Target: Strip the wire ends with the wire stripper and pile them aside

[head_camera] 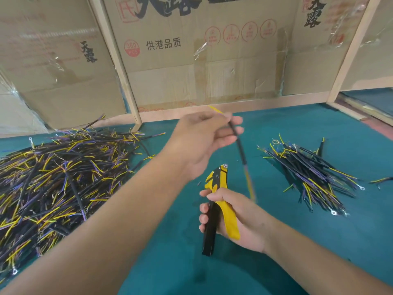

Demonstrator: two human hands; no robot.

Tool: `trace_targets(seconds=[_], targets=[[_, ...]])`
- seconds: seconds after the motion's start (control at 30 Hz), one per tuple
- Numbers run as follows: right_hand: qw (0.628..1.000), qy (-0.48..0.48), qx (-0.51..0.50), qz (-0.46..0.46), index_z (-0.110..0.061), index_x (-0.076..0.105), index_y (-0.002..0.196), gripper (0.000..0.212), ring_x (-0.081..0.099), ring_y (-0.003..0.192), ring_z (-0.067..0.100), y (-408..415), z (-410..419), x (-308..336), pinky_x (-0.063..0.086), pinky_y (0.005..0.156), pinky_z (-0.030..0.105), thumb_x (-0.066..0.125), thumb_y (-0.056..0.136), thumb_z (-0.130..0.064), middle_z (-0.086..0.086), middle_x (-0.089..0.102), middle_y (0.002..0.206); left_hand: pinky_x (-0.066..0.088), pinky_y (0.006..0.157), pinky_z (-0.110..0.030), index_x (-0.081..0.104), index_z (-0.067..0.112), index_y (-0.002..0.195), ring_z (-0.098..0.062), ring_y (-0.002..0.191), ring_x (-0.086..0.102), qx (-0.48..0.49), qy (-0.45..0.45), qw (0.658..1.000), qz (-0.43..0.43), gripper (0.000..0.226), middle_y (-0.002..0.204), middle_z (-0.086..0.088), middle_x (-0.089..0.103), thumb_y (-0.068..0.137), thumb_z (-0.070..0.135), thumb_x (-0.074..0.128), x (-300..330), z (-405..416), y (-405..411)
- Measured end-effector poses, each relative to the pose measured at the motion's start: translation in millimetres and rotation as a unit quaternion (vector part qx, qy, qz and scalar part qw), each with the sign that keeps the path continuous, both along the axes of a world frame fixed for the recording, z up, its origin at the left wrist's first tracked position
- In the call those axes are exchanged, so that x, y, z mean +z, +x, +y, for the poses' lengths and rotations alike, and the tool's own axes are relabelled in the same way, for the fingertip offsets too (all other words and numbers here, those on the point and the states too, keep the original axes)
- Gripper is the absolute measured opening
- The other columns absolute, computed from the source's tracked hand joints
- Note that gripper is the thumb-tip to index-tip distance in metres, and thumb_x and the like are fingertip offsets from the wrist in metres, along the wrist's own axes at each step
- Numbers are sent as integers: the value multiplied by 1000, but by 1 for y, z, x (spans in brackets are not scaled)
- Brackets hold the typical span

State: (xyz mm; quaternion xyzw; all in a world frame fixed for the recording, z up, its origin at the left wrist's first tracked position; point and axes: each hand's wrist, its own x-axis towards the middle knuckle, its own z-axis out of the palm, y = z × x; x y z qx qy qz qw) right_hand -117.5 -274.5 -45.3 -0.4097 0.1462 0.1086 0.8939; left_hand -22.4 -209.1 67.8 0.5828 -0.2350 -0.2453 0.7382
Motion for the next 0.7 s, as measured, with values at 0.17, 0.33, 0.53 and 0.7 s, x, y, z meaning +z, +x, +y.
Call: trace_targets(seconds=[0.17,0.33,0.53,0.7], targets=[[1000,-6,24,-18,-8,52,107,10,50,79,32,1,-1,-1,52,78,43,47,98,-10,17,49,90,57,59,-20,59,-1,86,-8,45,62,-14,49,993,109,16,83,-13,64,100,6,56,-10,-92,-11],[998,-20,48,-32,-8,52,106,13,45,91,34,2,-5,-1,48,86,45,41,101,-11,19,46,100,48,83,-34,54,6,108,-25,85,53,-80,303,947,-70,37,91,-8,52,98,42,60,-31,-113,-12],[999,24,45,-14,-8,54,118,42,53,68,28,2,-10,-9,53,72,42,67,79,-17,13,52,82,43,58,-24,67,5,102,-17,68,53,-4,322,889,-325,17,88,-4,65,96,18,58,-27,-32,45],[999,11,51,-10,-10,53,118,46,53,67,26,5,-6,-8,54,70,40,69,75,-19,11,53,80,52,81,-40,68,1,106,-34,100,66,112,615,662,-412,21,107,-16,70,95,3,50,-48,54,135]])
